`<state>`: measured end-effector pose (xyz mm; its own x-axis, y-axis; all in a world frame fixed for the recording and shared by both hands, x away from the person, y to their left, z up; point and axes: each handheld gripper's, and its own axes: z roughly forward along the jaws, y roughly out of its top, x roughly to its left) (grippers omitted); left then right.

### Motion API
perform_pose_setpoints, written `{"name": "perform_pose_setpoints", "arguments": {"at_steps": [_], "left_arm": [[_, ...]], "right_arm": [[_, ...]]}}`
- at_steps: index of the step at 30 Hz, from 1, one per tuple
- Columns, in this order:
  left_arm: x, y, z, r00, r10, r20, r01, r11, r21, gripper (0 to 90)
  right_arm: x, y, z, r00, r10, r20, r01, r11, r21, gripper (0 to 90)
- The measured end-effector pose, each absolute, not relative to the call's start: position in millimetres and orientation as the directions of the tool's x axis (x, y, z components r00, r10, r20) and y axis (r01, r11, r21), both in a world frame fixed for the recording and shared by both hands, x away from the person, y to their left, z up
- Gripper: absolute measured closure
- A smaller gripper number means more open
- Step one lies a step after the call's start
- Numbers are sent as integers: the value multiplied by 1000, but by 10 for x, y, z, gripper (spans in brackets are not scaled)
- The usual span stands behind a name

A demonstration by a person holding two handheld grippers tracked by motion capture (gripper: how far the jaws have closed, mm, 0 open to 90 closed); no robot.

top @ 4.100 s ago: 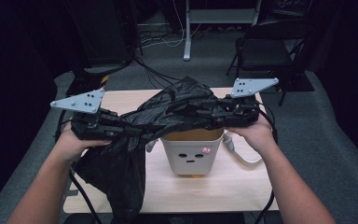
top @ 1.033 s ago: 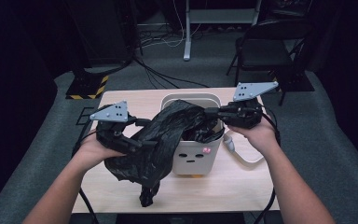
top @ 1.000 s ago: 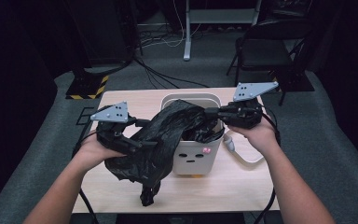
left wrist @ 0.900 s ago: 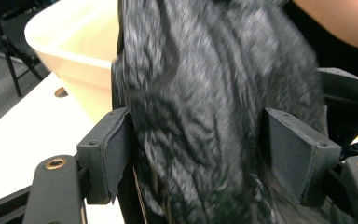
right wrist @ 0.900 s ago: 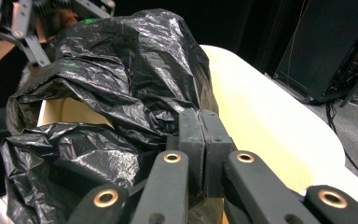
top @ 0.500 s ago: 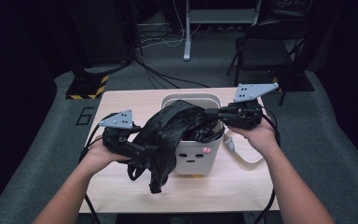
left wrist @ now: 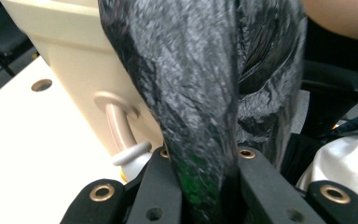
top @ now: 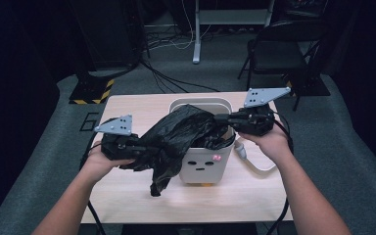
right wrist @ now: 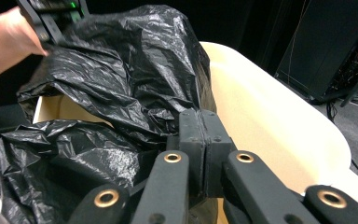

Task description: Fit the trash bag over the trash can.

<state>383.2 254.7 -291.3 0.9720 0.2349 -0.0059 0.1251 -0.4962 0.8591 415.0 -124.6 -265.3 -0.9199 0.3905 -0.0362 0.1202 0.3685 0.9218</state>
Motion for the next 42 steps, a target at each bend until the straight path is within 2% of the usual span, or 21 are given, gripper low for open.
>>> {"name": "perform_pose_setpoints", "arguments": {"at_steps": [8,12,17,20,21,22,25,33,36,42], "left_arm": [[3702,2519,-2478,980,186,67,28,-470,882,881],[3675,2381,-2188,981,161,112,-29,-443,896,881],[3759,2169,-2022,978,163,129,-43,-449,892,881],[3828,2075,-2005,979,167,118,-30,-455,890,881],[3860,2035,-2009,979,170,111,-21,-458,889,881],[3921,1975,-2027,979,175,103,-9,-472,881,881],[3998,1914,-2067,978,186,92,12,-492,870,880],[4184,1764,-2203,979,197,54,60,-529,847,880],[4221,1671,-2268,979,195,51,66,-550,833,878],[4289,1605,-2371,979,201,34,87,-563,822,872]], "right_arm": [[4163,-1198,-2641,-921,387,-53,113,394,912,889],[4176,-1187,-2637,-922,383,-49,120,403,907,891],[4177,-1161,-2651,-928,370,-55,122,440,890,890],[4180,-1162,-2658,-929,366,-57,124,451,884,877],[4179,-1168,-2662,-928,368,-54,128,453,882,838],[4178,-1188,-2662,-924,378,-55,128,442,888,725],[4170,-1257,-2626,-916,398,-50,125,402,907,645],[4087,-1408,-2468,-915,402,-45,101,336,936,606],[4028,-1365,-2392,-924,380,-52,79,320,944,556],[4022,-1259,-2386,-938,344,-42,73,315,946,534]]}}
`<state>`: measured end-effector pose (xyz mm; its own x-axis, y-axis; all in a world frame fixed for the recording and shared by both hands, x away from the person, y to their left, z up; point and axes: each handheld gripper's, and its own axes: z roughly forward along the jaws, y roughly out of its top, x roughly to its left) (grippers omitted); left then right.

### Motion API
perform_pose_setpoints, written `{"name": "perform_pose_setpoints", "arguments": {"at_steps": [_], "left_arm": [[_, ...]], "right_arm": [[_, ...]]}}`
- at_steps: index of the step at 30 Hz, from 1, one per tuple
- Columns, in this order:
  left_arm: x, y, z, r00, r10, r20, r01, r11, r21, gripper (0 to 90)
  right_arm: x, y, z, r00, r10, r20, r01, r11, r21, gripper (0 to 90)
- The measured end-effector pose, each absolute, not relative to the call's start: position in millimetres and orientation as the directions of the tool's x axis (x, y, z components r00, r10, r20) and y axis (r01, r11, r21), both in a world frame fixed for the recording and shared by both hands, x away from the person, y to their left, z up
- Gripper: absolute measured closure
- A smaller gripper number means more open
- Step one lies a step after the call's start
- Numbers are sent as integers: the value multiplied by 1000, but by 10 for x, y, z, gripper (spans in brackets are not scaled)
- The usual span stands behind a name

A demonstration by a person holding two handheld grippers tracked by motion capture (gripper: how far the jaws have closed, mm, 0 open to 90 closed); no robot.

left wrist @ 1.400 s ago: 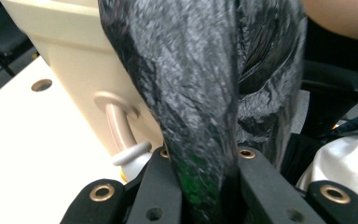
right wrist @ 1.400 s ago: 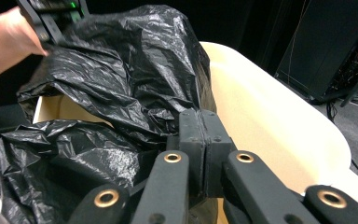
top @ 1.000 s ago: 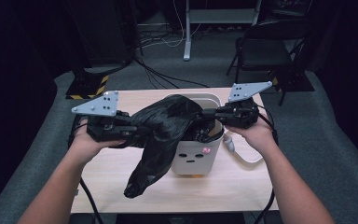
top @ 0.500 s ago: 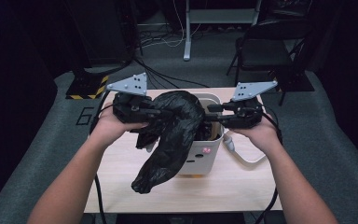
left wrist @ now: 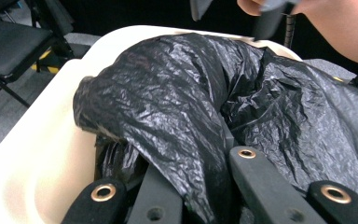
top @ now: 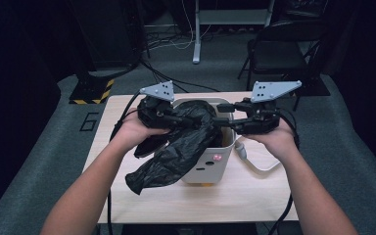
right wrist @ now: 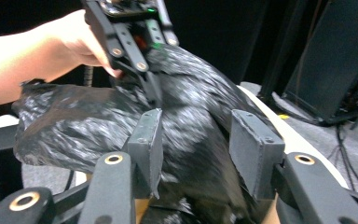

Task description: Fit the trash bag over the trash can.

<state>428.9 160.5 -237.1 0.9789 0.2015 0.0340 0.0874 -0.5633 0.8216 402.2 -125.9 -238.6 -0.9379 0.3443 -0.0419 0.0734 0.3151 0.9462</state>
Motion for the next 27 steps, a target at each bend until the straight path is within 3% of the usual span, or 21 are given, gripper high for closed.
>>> {"name": "perform_pose_setpoints", "arguments": {"at_steps": [6,8,11,14,23,25,27], "left_arm": [[4331,1574,-2412,979,204,18,102,-565,819,846],[4320,1572,-2419,979,201,16,102,-561,821,815],[4285,1595,-2410,978,207,24,98,-560,823,687],[4243,1659,-2369,972,231,28,104,-537,837,538],[4135,1960,-2321,960,277,50,104,-514,851,429],[4144,2004,-2385,958,283,38,120,-519,846,444],[4143,2005,-2409,958,283,40,118,-520,846,515]], "right_arm": [[4037,-1106,-2441,-950,311,-40,74,347,935,539],[4043,-1058,-2460,-949,311,-51,72,371,926,641],[4053,-1025,-2494,-947,315,-68,70,409,910,806],[4087,-1048,-2543,-942,329,-64,87,423,902,876],[4183,-1165,-2642,-928,372,-28,153,448,881,878],[4195,-1169,-2655,-926,377,-24,161,453,877,855],[4189,-1165,-2655,-925,379,-28,159,452,878,784]]}}
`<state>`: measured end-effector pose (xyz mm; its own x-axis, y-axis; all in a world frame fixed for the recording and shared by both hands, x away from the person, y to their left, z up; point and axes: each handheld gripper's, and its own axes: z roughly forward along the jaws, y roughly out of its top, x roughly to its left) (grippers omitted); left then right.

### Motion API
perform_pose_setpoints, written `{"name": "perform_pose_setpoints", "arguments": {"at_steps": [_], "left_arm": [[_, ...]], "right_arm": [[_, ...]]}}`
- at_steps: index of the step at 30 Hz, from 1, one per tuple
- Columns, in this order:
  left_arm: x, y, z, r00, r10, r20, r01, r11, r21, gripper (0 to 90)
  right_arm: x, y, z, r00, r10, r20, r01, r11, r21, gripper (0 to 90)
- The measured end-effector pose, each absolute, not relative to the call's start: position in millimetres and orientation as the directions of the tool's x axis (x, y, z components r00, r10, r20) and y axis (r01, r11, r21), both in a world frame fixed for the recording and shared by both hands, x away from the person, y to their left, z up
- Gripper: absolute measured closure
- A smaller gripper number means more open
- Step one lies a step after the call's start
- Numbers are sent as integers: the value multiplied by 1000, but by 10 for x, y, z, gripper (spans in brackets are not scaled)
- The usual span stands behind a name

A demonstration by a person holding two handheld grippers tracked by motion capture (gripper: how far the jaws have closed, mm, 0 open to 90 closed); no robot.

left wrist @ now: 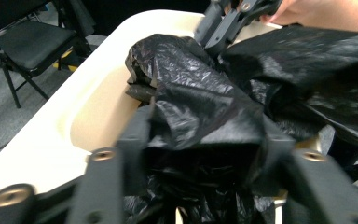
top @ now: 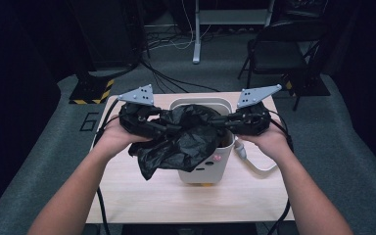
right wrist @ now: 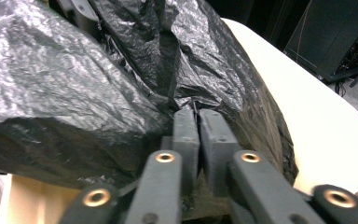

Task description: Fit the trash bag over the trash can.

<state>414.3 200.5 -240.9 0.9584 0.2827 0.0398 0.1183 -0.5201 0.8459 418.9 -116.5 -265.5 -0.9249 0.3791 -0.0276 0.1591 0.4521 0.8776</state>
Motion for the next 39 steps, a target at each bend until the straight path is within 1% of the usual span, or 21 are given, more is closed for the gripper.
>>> {"name": "perform_pose_setpoints", "arguments": {"at_steps": [2,3,4,8,11,12,15,19,20,22,26,29,30,31,32,33,34,35,36,38,39], "left_arm": [[4129,2001,-2440,963,263,55,95,-524,847,610],[4129,2001,-2440,963,263,55,95,-524,847,649],[4109,1994,-2434,967,247,64,77,-522,849,699],[4083,1968,-2425,970,234,72,64,-526,848,804],[4084,1923,-2428,971,227,68,65,-532,844,831],[4086,1911,-2432,971,230,63,71,-532,844,847],[4099,1869,-2445,972,230,58,77,-538,839,854],[4086,1809,-2459,973,225,59,76,-549,832,855],[4083,1799,-2463,972,227,64,75,-556,828,855],[4084,1793,-2471,969,236,71,77,-564,822,831],[4083,1825,-2475,963,259,76,88,-569,817,741],[4068,1872,-2472,959,274,78,95,-566,819,631],[4061,1902,-2467,957,280,79,96,-559,824,545],[4055,1923,-2462,955,287,77,98,-551,829,545],[4046,1965,-2451,952,298,72,104,-535,838,517],[4040,2002,-2443,951,303,63,112,-525,844,496],[4033,2031,-2439,951,305,58,115,-519,847,463],[4025,2070,-2438,950,308,59,115,-515,849,463],[4017,2109,-2438,948,313,60,117,-516,848,427],[3991,2197,-2454,944,326,57,129,-519,845,412],[3984,2228,-2462,943,329,54,130,-512,849,412]], "right_arm": [[4175,-1171,-2640,-920,391,-29,157,434,887,694],[4175,-1171,-2640,-920,391,-29,157,434,887,694],[4150,-1193,-2603,-920,392,-18,153,401,903,653],[4078,-1218,-2511,-927,373,-24,125,371,920,629],[4029,-1210,-2465,-938,347,-23,110,360,927,623],[3971,-1180,-2433,-950,310,-23,93,353,931,618],[3930,-1141,-2429,-960,280,-21,83,354,931,610],[3826,-1024,-2473,-981,195,-9,63,361,931,573],[3826,-1024,-2473,-981,195,-9,63,361,931,573],[3786,-974,-2501,-986,165,-10,54,377,925,556],[3729,-915,-2544,-991,130,-13,42,408,912,554],[3718,-891,-2574,-992,123,-18,37,429,902,560],[3713,-891,-2583,-992,120,-28,27,432,902,579],[3713,-891,-2583,-992,120,-28,27,432,902,579],[3714,-892,-2582,-993,119,-28,26,431,902,590],[3715,-893,-2582,-992,119,-32,23,434,901,613],[3714,-891,-2582,-993,113,-42,13,445,896,672],[3714,-891,-2582,-993,113,-42,13,445,896,672],[3712,-889,-2580,-993,111,-50,5,450,893,707],[3711,-891,-2571,-993,105,-55,-2,451,892,778],[3711,-891,-2571,-993,105,-55,-2,451,892,778]]}}
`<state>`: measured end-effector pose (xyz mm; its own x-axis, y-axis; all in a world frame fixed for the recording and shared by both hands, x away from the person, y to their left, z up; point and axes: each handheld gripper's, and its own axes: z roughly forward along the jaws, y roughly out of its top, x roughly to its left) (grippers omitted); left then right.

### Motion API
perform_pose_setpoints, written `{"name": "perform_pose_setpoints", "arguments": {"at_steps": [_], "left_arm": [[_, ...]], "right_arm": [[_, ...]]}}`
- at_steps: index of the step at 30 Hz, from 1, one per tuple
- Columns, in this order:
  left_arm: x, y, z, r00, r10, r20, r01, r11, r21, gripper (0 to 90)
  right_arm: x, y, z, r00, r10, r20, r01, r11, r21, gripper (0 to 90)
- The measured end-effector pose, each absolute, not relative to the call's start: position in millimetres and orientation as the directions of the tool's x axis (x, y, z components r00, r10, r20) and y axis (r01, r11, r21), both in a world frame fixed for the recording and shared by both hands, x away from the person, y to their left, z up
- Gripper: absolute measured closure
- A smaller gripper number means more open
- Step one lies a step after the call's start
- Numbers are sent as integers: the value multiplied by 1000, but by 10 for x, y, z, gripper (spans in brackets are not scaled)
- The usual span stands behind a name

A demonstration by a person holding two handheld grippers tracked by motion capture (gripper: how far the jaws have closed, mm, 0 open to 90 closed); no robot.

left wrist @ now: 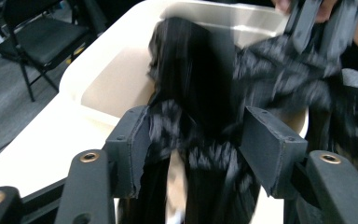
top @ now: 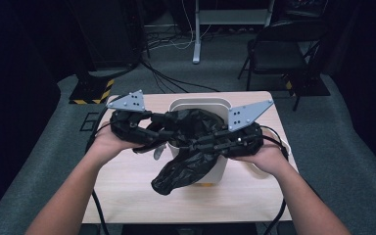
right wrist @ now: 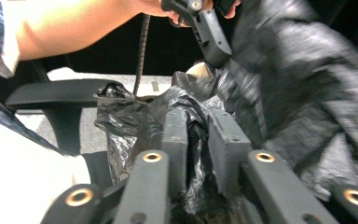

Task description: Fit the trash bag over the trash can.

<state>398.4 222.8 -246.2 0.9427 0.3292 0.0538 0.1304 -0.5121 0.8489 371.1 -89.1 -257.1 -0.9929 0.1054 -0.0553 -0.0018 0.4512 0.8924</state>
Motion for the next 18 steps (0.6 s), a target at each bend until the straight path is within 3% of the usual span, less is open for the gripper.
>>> {"name": "perform_pose_setpoints", "arguments": {"at_steps": [2,11,14,17,18], "left_arm": [[3969,2325,-2469,939,342,40,141,-486,862,400],[4048,2417,-2552,933,358,27,158,-477,865,407],[4075,2383,-2573,941,336,35,143,-490,860,509],[4085,2352,-2579,947,316,50,122,-501,857,691],[4091,2345,-2578,946,319,53,122,-505,855,691]], "right_arm": [[3722,-924,-2558,-994,102,-44,2,418,908,819],[3774,-1140,-2471,-987,152,-46,9,340,940,829],[3822,-1296,-2454,-980,197,-37,26,309,951,842],[3879,-1485,-2470,-969,248,-20,50,271,961,854],[3879,-1485,-2470,-969,248,-20,50,271,961,854]]}}
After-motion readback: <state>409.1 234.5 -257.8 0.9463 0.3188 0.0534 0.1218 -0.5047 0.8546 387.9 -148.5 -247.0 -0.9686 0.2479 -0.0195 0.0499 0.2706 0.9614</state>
